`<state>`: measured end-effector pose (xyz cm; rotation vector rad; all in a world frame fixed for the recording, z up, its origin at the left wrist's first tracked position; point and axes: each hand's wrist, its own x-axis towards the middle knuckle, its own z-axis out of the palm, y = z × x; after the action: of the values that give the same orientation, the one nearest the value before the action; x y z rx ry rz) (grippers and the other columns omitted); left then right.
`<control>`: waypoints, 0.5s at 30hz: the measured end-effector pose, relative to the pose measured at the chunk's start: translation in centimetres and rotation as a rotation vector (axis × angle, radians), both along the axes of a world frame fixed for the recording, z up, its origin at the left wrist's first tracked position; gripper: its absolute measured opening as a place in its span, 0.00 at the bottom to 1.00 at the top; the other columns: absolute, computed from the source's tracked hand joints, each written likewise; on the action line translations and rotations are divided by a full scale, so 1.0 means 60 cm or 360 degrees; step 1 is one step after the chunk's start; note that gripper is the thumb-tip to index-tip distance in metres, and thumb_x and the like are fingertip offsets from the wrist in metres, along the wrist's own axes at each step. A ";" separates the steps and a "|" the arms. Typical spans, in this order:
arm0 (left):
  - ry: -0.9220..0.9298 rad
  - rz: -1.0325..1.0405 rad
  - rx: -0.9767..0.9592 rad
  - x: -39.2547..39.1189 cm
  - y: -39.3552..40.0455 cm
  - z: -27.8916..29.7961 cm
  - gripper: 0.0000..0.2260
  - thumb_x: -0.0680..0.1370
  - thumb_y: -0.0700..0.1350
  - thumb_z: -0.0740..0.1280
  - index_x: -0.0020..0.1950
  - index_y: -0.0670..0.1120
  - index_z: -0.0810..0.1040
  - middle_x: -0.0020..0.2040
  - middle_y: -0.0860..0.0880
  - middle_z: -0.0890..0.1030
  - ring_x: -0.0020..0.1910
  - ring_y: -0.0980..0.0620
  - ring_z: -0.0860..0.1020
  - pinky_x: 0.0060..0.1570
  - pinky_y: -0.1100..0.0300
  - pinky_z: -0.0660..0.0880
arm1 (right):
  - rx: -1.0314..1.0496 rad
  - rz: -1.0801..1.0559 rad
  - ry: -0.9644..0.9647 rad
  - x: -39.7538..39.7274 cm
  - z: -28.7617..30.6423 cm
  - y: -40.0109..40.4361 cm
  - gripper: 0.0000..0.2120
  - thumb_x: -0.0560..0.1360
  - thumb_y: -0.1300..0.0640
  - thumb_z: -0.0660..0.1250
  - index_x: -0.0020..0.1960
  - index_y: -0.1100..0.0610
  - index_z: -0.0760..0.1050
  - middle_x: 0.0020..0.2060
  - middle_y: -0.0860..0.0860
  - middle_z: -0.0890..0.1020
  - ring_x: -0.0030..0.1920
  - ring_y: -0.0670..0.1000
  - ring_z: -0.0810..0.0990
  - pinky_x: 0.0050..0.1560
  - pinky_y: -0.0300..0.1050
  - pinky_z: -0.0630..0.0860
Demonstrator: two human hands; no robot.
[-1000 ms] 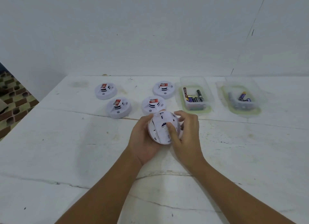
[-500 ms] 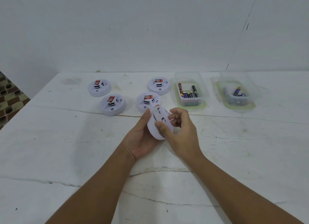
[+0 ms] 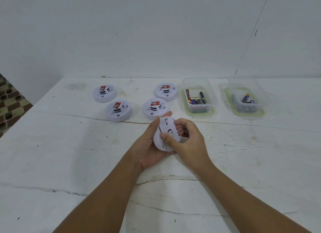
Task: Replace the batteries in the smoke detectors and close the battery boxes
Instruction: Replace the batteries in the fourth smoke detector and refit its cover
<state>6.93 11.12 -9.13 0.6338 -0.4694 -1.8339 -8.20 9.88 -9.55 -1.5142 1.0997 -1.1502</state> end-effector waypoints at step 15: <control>0.0136 0.0076 0.0214 0.007 -0.007 -0.006 0.24 0.82 0.58 0.65 0.76 0.49 0.76 0.74 0.41 0.75 0.72 0.40 0.74 0.71 0.39 0.70 | -0.0081 -0.0070 -0.0262 -0.012 0.016 -0.014 0.23 0.66 0.48 0.80 0.58 0.50 0.76 0.50 0.48 0.82 0.51 0.45 0.82 0.52 0.39 0.79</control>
<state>7.33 10.73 -9.47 0.6490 -0.2741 -1.8499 -8.95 9.02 -8.56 -1.4126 1.0032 -1.3174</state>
